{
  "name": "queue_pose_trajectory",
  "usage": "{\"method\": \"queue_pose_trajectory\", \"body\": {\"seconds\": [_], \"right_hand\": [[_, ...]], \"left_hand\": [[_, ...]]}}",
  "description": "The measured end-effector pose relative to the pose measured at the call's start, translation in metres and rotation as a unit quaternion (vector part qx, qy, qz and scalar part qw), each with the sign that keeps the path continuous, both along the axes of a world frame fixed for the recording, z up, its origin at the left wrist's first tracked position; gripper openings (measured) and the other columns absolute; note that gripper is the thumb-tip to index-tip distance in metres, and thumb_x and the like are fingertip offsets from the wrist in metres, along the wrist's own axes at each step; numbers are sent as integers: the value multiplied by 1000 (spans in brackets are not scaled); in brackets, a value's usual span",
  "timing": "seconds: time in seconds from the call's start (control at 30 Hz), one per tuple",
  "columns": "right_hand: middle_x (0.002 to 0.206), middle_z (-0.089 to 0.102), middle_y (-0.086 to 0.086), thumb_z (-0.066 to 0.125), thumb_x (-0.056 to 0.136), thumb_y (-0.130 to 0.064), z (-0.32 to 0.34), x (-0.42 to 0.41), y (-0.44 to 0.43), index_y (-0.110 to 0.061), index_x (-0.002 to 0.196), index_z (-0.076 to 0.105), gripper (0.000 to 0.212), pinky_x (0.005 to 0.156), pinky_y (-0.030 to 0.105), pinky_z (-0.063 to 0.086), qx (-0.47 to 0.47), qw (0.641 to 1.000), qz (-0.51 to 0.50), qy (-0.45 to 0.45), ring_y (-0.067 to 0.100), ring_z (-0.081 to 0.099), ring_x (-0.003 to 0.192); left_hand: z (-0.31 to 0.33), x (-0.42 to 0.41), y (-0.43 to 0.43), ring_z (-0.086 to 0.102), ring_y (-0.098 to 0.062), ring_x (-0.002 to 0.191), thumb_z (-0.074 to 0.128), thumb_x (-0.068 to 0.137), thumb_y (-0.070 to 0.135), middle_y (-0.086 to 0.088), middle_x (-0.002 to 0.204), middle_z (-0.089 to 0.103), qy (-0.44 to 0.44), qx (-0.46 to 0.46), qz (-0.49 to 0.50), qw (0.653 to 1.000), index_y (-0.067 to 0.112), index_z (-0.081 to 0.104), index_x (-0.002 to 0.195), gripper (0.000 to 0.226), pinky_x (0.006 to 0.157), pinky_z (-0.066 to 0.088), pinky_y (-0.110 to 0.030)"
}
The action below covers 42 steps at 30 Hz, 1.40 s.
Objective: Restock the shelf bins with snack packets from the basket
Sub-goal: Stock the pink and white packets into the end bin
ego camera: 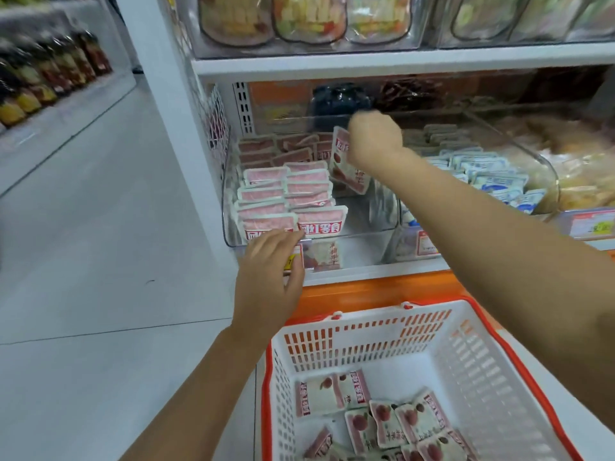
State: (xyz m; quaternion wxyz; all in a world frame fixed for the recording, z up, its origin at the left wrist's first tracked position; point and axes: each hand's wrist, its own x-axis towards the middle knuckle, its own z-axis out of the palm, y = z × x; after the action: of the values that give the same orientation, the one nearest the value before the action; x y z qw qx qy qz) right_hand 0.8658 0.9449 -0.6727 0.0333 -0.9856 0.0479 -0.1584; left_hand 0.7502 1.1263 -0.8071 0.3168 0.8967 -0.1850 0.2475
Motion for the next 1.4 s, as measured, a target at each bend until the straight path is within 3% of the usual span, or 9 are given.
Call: {"method": "queue_pose_trajectory", "body": {"seconds": [0.23,0.37,0.6,0.8,0.9,1.0,1.13,1.23,1.4], "right_hand": [[121,58,17,45,94,2,-19,58,13,3,116,57,24,77,31,43,16,996,1,90,29,57,99],[130,55,19,45,94,1,-29,67,14,5,119,58,28,96,33,42,35,997,6,72,32,51,120],[121,60,20,42,90,10,-40,74,9,3,118,59,34,88,38,49,-23,997,42,65,35,59,106],[125,55,21,53,88,-1,-40,44,2,-1,129,50,41,91,37,44,35,994,94,35,34,54,112],[108,65,19,53,91,-10,-35,0,-2,0,110,63,24,83,34,44,100,986,135,-20,33,59,100],[73,61,8,55,95,-26,-42,-53,-10,-7,78,60,26,62,32,34,127,974,176,-63,24,53,70],[50,38,-6,54,94,-36,-79,-124,-26,-16,62,44,39,50,31,27,164,956,229,-76,16,40,50],[53,43,-6,55,94,-38,-135,-155,-46,-18,65,45,36,49,31,31,164,964,211,-4,16,42,49],[76,64,3,58,92,-27,-263,-180,-93,-15,83,59,15,64,27,43,181,946,41,267,16,59,72]], "left_hand": [[-7,6,-1,56,-14,114,42,95,28,0,118,66,-41,-17,-17,999,13,66,117,36,99,45,-37],[-12,9,1,51,-10,115,43,95,29,0,117,67,-77,-4,-16,997,13,66,117,36,103,36,-29],[-17,11,0,51,-10,116,44,95,29,0,117,66,-91,0,-9,996,12,65,118,35,103,35,-26],[-11,6,0,47,-11,119,42,94,30,-1,122,64,-54,-6,-5,999,14,62,123,39,101,38,-31],[-8,-1,-1,43,-9,127,42,93,27,-1,131,58,-52,-8,-18,998,12,56,130,43,107,36,-34],[-10,-21,-8,34,-1,130,43,94,25,5,135,50,-53,5,-75,996,10,51,134,43,113,22,-15],[-33,-46,-10,59,-6,91,41,96,32,5,100,65,26,50,-154,986,17,64,106,29,77,45,-8],[-61,-51,-4,55,-8,65,43,98,33,7,76,59,127,108,-145,975,18,60,83,27,57,49,-26],[-115,-55,14,59,-9,70,44,98,31,5,83,62,290,209,-95,929,17,58,81,26,69,54,-31]]}}
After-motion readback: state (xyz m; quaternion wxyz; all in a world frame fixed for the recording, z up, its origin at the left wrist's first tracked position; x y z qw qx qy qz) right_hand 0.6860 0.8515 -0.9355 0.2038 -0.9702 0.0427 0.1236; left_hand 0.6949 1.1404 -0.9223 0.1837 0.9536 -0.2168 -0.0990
